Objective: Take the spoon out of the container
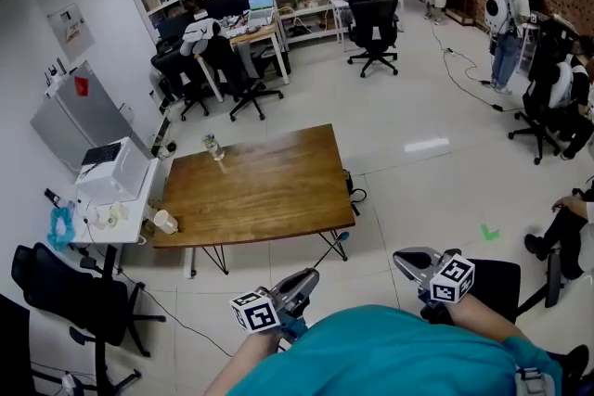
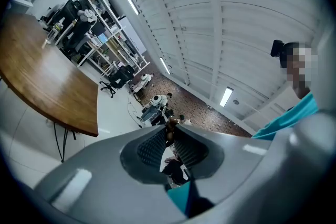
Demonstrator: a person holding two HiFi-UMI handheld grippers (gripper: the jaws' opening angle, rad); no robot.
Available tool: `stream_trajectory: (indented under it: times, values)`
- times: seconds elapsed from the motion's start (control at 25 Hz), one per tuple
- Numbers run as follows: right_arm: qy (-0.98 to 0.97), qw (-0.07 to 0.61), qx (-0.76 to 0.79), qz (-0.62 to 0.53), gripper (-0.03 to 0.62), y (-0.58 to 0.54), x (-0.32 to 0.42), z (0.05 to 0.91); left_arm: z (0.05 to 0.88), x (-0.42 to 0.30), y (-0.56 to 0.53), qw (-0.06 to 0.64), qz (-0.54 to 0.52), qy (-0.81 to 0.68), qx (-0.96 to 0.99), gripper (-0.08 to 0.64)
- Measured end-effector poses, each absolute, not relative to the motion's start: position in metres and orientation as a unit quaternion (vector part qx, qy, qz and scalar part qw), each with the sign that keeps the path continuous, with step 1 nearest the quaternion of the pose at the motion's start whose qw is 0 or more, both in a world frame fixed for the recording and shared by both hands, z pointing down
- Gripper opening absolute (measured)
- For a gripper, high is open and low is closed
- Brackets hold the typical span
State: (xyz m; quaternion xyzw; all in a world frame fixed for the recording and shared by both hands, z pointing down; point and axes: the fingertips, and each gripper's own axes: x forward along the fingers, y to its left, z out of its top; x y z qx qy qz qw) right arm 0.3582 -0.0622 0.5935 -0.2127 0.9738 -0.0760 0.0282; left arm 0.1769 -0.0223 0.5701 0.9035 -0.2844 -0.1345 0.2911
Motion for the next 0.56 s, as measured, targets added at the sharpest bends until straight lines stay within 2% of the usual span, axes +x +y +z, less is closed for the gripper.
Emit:
stream_trajectory:
  times: [0.24, 0.56]
  values:
    - [0.975, 0.023, -0.209, -0.068, 0.0, -0.064, 0.354, 0.592, 0.557, 0.179, -0.017, 0.273, -0.143, -0.277, 0.91, 0.051]
    - [0.977, 0.02, -0.203, -0.068, 0.0, -0.071, 0.348, 0.602, 0.573, 0.166, -0.026, 0.289, -0.144, -0.289, 0.901, 0.051]
